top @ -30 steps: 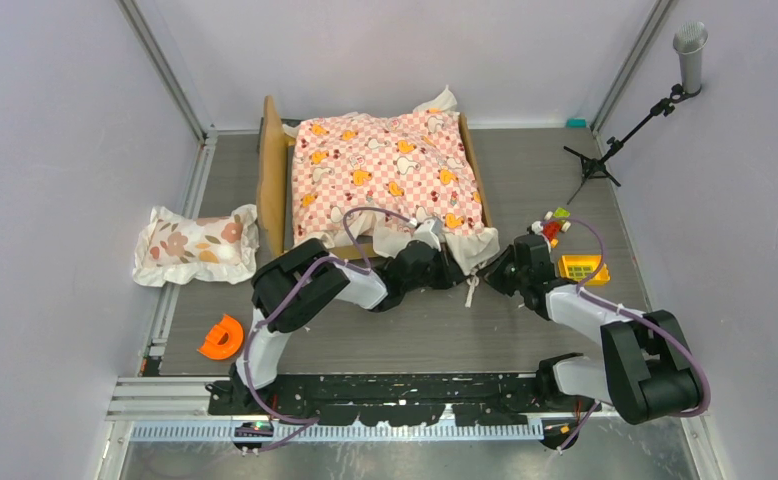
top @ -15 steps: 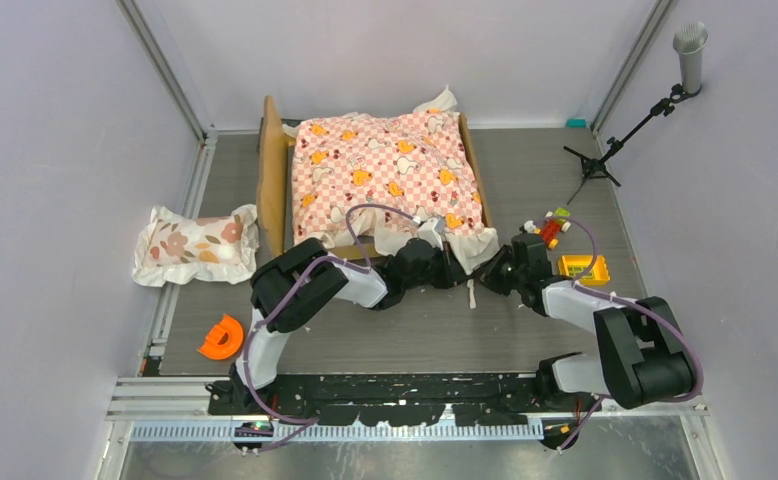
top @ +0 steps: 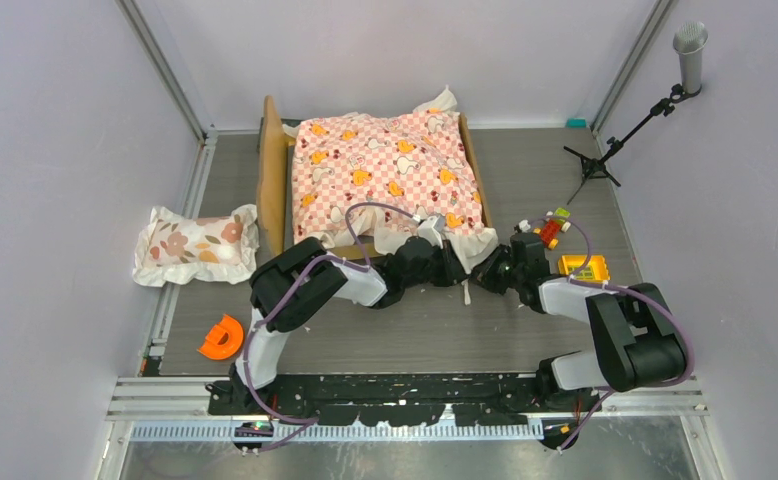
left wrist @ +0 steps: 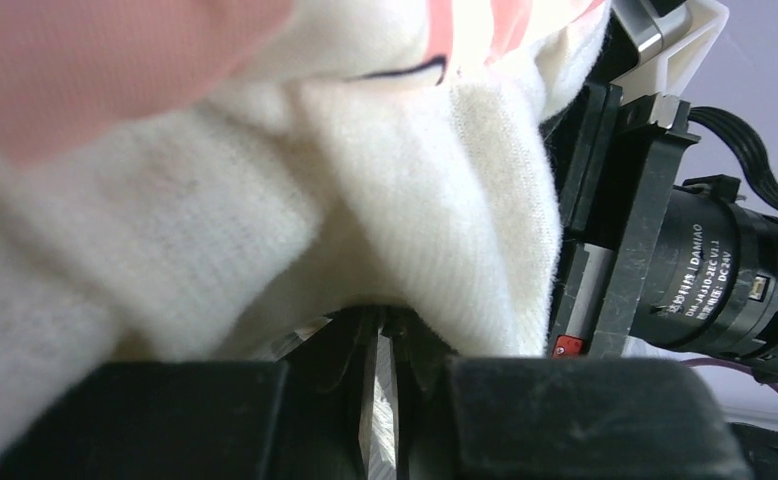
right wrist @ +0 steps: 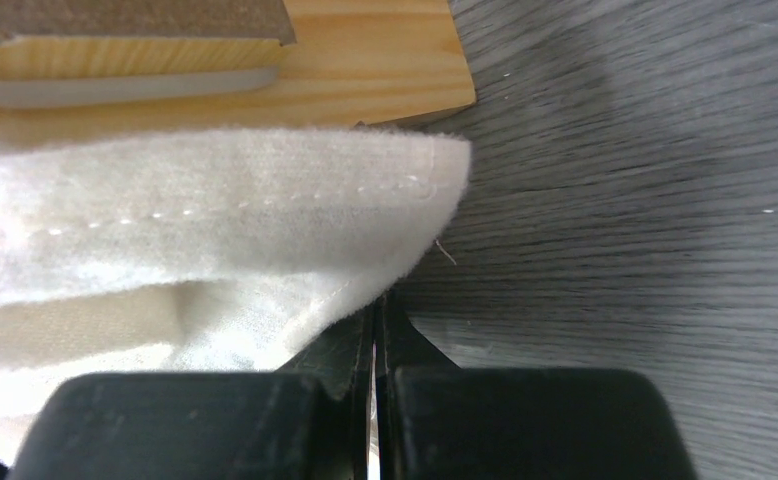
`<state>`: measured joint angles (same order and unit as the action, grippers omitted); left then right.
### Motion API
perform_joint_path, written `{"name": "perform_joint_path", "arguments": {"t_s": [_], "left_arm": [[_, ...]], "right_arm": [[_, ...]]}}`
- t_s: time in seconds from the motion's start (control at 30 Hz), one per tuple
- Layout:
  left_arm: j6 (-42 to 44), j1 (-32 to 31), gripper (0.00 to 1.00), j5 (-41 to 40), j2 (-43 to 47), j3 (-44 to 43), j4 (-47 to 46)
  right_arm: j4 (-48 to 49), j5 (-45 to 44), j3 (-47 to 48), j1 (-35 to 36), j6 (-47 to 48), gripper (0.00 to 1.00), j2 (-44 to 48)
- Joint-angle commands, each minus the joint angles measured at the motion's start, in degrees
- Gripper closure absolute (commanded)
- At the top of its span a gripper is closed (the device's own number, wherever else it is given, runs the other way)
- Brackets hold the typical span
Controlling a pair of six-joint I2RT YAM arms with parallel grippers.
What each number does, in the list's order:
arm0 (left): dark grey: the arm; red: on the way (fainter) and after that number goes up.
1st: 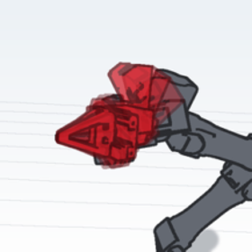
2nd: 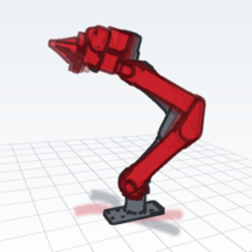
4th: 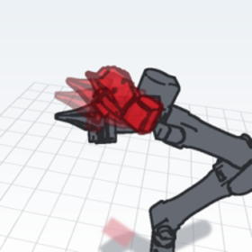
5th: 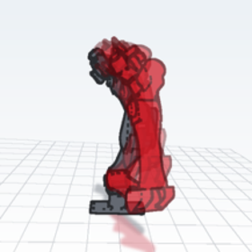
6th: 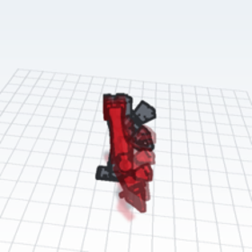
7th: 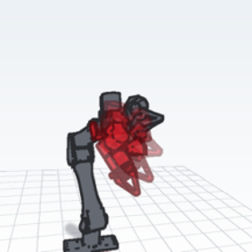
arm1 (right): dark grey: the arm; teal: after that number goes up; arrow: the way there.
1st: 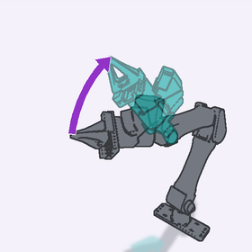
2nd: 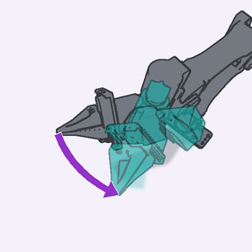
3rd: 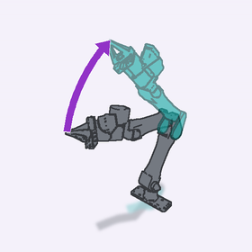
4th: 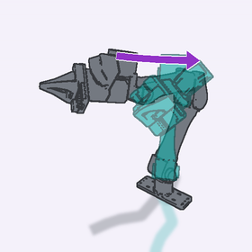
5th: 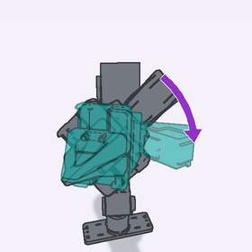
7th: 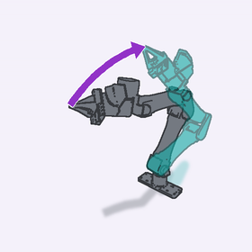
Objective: Set up the pet bed
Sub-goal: Tie the ropes to the bed frame.
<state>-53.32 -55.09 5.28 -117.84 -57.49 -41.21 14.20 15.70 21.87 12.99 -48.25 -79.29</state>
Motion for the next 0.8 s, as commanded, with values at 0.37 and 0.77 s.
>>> {"name": "perform_joint_path", "arguments": {"t_s": [0.37,0.77], "left_arm": [[4.69,-0.41,0.76,4.25,6.12,1.19,5.29],[7.47,-0.28,0.75,5.73,5.85,0.75,8.45]], "right_arm": [[3.76,0.02,1.28,0.08,-0.89,0.97,-0.8],[1.39,4.93,3.91,0.05,2.28,0.97,-2.94]]}}
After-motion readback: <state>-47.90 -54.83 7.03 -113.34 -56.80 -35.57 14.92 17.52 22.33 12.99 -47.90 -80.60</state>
